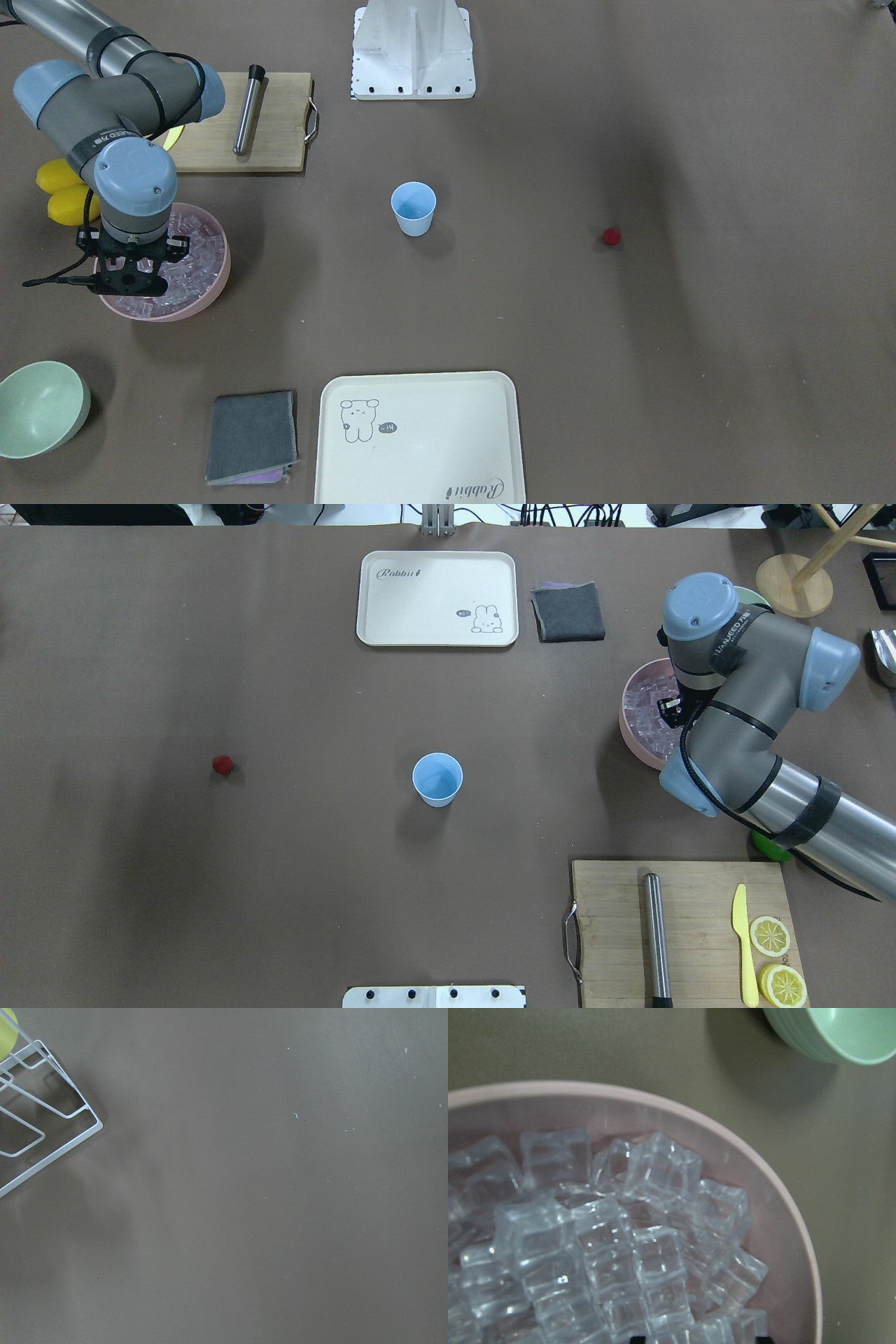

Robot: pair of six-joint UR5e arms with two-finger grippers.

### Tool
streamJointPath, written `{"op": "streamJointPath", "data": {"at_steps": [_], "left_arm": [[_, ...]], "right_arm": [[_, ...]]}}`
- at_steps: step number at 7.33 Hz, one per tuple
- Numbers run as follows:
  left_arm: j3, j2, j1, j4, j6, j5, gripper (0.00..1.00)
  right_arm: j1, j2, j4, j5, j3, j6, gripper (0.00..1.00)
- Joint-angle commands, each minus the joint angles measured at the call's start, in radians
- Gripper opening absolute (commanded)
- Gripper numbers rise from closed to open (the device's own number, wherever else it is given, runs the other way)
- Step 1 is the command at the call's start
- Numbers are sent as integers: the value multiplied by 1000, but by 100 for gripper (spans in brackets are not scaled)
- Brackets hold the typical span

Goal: Put ice and strawberries in cup
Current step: 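Lower the right gripper into the bowl and grasp an ice cube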

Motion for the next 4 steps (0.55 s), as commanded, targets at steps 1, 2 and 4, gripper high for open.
{"op": "streamJointPath", "data": {"at_steps": [1, 2, 4], "left_arm": [[-1, 0, 2, 0, -1, 0, 98], [0, 0, 3, 0, -1, 0, 98], [0, -2, 5, 0, -1, 0, 98]], "right_arm": [[1, -1, -2, -1, 0, 0, 59], [1, -3, -2, -1, -6, 0, 59], [1, -1, -2, 1, -14, -1, 59]]}}
